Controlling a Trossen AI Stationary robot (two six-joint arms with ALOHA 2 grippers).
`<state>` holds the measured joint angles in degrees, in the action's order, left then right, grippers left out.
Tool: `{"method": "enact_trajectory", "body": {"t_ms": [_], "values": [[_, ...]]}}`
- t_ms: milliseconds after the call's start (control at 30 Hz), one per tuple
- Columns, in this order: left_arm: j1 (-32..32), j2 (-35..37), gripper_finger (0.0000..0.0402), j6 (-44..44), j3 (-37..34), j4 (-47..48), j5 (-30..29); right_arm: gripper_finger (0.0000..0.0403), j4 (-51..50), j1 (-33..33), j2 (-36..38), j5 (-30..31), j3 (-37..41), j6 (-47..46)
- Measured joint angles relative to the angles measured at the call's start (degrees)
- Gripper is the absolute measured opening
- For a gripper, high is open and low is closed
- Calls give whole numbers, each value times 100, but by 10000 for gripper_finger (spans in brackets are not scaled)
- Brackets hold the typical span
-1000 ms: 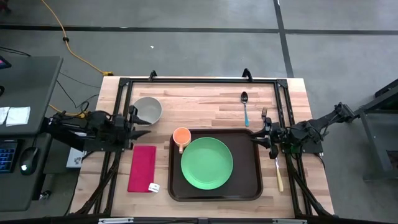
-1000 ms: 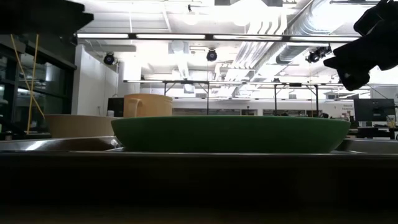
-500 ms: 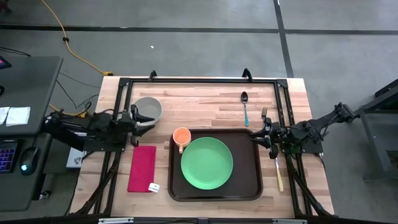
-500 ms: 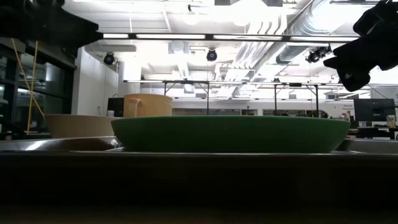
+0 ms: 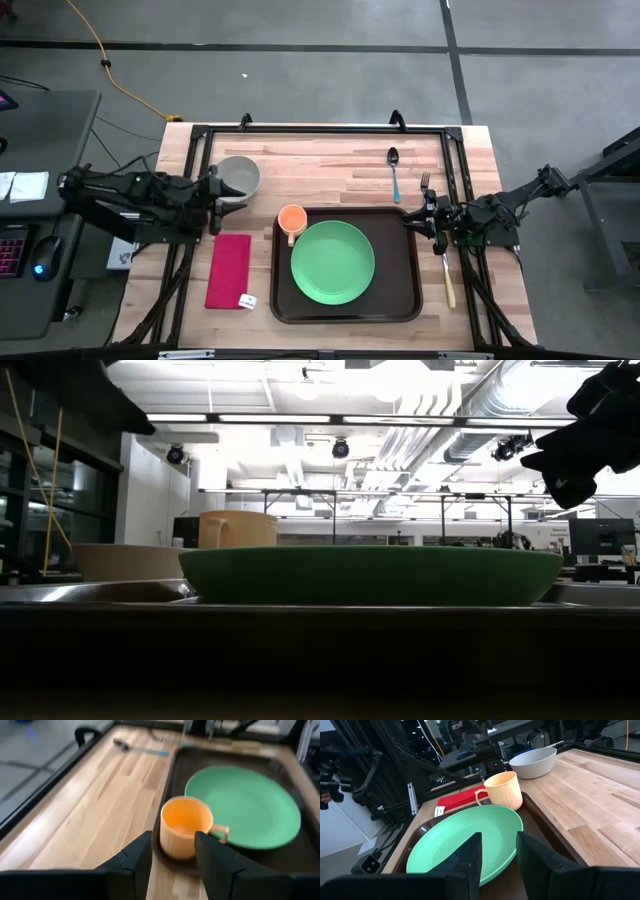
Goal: Set up tray
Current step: Put the gray bowl on top of the green plate
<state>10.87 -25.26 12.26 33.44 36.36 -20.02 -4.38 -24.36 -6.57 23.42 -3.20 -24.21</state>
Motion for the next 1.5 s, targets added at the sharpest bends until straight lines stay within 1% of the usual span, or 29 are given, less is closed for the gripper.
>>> {"method": "enact_trajectory", "body": {"t_ms": [100,233,300,500,667,800,967,1133,1233,1333,1433,1500], "values": [[0,-390,179,41,482,594,21,99,0,0,0,0,0,0],[-2,-918,179,-37,961,950,20,99,-2,0,0,-69,0,0],[-2,-1215,179,-38,1149,1096,110,99,-4,0,0,-150,0,-28],[-4,-2057,179,133,1533,1682,239,99,-4,-2,0,-229,0,-42],[-78,-2439,179,361,1688,1961,137,99,-5,-2,0,-284,0,-44],[-515,-2577,179,309,1693,1959,342,99,-7,-2,0,-286,0,-44],[-1264,-2835,179,-121,1693,1960,640,99,-7,-2,0,-316,2,-42],[-2096,-3122,179,-616,1693,2086,1217,99,-7,-2,0,-369,2,-68],[-2528,-3288,179,-926,1693,2221,1439,99,-9,-2,0,-424,2,-109],[-2843,-3392,179,-1186,1683,2223,1500,99,-9,-2,0,-457,2,-131],[-3042,-3431,179,-1264,1601,2199,1518,99,-9,-2,0,-469,2,-131],[-3136,-3435,179,-1333,1499,2192,1669,99,-8,-2,0,-472,2,-136]]}}
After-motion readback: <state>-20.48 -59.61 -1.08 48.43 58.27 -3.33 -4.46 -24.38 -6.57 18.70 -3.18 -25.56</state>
